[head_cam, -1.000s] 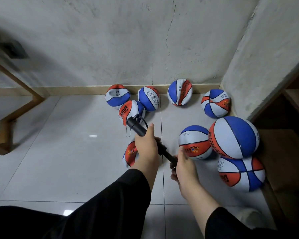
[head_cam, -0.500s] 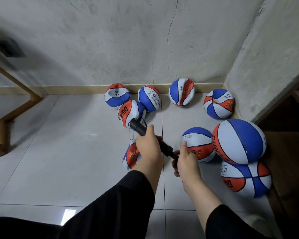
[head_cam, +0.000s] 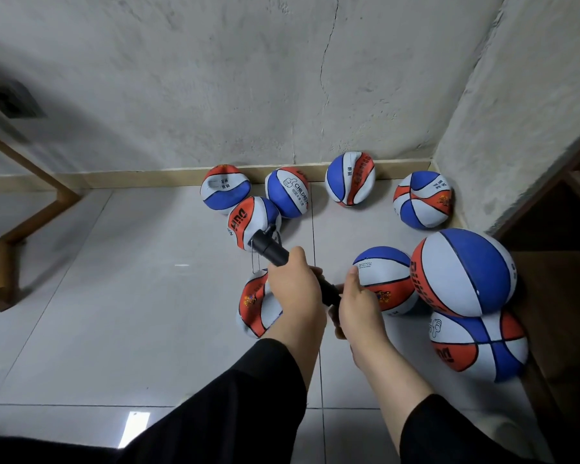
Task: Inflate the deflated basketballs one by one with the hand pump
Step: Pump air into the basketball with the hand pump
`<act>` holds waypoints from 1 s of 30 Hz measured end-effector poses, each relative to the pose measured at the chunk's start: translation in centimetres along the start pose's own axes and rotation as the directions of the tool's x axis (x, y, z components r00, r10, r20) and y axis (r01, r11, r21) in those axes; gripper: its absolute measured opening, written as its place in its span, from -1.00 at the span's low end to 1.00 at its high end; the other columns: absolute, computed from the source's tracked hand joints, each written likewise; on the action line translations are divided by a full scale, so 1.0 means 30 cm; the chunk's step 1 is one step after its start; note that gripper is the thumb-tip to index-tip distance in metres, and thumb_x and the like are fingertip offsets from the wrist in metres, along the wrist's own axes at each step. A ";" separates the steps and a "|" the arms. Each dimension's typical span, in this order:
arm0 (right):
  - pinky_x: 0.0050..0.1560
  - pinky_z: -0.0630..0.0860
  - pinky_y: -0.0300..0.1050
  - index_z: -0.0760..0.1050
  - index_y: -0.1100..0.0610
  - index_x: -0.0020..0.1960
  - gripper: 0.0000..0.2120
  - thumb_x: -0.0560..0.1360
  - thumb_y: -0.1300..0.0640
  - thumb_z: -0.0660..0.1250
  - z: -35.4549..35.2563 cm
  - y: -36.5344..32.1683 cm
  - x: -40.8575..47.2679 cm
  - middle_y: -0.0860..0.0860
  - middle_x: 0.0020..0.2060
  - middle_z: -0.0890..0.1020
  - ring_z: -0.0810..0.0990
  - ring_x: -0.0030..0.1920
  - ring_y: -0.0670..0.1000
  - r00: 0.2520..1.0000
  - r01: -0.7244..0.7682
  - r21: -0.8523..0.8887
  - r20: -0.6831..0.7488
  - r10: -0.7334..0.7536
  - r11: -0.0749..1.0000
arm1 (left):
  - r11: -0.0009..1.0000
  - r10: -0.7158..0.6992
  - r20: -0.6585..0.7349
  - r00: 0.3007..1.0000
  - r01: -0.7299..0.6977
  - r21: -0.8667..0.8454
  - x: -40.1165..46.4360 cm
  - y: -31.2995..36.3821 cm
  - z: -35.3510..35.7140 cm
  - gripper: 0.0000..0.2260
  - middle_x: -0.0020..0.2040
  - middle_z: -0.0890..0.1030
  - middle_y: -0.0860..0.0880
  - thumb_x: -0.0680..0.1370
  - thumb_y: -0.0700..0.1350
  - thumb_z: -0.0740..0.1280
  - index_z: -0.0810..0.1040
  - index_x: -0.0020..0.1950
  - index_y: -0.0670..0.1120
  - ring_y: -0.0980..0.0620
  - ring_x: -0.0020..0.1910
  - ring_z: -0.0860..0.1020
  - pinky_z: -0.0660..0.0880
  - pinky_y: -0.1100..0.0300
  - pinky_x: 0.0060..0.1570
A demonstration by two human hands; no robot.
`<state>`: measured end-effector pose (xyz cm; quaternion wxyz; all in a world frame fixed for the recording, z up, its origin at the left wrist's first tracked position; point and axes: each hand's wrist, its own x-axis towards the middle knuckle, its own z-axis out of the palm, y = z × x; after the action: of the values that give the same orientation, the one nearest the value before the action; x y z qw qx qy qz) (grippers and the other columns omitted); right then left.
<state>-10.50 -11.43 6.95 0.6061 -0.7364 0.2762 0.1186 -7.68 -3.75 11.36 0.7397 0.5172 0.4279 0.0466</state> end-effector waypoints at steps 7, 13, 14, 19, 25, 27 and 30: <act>-0.39 0.38 -0.11 0.58 0.21 -0.03 -0.37 0.68 -0.28 0.00 -0.031 0.024 -0.001 0.10 -0.39 0.55 0.47 -0.39 0.07 1.000 0.005 0.022 0.001 -0.005 1.000 | 0.998 -0.006 -0.056 0.998 0.003 -0.059 0.086 0.066 -0.027 -0.78 -0.26 0.56 -0.16 0.59 -0.07 0.27 0.50 0.13 -0.18 -0.08 -0.34 0.51 0.58 0.01 -0.30; -0.26 0.40 -0.04 0.60 0.19 -0.07 -0.35 0.65 -0.32 -0.01 -0.020 0.042 0.013 0.08 -0.38 0.55 0.47 -0.35 0.10 1.000 0.024 -0.027 -0.013 -0.025 0.999 | 0.999 -0.028 -0.048 0.998 0.027 -0.035 0.086 0.024 -0.034 -0.73 -0.26 0.60 -0.15 0.60 -0.06 0.26 0.49 0.19 -0.20 -0.04 -0.38 0.53 0.55 0.10 -0.35; -0.21 0.42 0.00 0.59 0.20 -0.08 -0.34 0.66 -0.30 -0.02 -0.013 0.035 0.014 0.10 -0.35 0.56 0.49 -0.30 0.13 0.999 0.041 -0.053 -0.010 -0.042 0.998 | 0.999 -0.036 -0.050 0.998 0.034 -0.033 0.078 0.011 -0.030 -0.72 -0.25 0.62 -0.15 0.59 -0.05 0.26 0.50 0.21 -0.21 -0.05 -0.36 0.55 0.55 0.10 -0.33; -0.12 0.54 0.08 0.49 0.19 -0.16 -0.37 0.68 -0.28 -0.05 0.012 0.010 0.016 0.20 -0.22 0.61 0.59 -0.18 0.19 0.996 0.090 -0.136 0.019 -0.088 0.987 | 0.995 -0.087 -0.056 0.995 0.085 -0.043 0.031 -0.029 -0.009 -0.81 -0.24 0.60 -0.14 0.60 -0.04 0.26 0.49 0.11 -0.13 -0.04 -0.31 0.57 0.57 0.05 -0.24; -0.14 0.53 0.08 0.56 0.16 -0.11 -0.36 0.67 -0.30 -0.04 0.009 0.013 0.029 0.15 -0.28 0.62 0.58 -0.22 0.16 0.998 0.060 -0.073 0.023 -0.059 0.995 | 0.998 -0.055 -0.041 0.998 0.055 0.001 0.048 -0.009 -0.006 -0.76 -0.26 0.64 -0.13 0.57 -0.03 0.27 0.53 0.11 -0.17 -0.06 -0.33 0.57 0.53 0.08 -0.33; -0.29 0.45 -0.05 0.58 0.17 -0.06 -0.36 0.66 -0.31 -0.02 -0.022 0.011 0.035 0.13 -0.35 0.58 0.53 -0.33 0.12 0.999 0.035 -0.033 0.011 -0.034 0.999 | 0.999 -0.051 -0.043 0.998 0.050 -0.011 0.065 0.015 -0.002 -0.72 -0.25 0.64 -0.13 0.56 -0.03 0.28 0.53 0.16 -0.19 -0.06 -0.34 0.58 0.57 0.04 -0.28; -0.49 0.28 -0.21 0.60 0.21 -0.01 -0.35 0.67 -0.30 0.00 -0.078 0.035 0.052 0.12 -0.44 0.52 0.42 -0.55 0.01 0.996 -0.084 0.056 -0.015 0.085 0.995 | 0.997 -0.028 -0.047 0.998 0.025 -0.069 0.099 0.051 -0.009 -0.75 -0.22 0.58 -0.13 0.60 -0.10 0.27 0.49 0.22 -0.21 -0.02 -0.35 0.53 0.56 0.14 -0.35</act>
<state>-10.18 -14.21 5.85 0.6182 -0.7081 0.3154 0.1298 -5.41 -1.33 10.82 0.7471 0.4846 0.4506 0.0638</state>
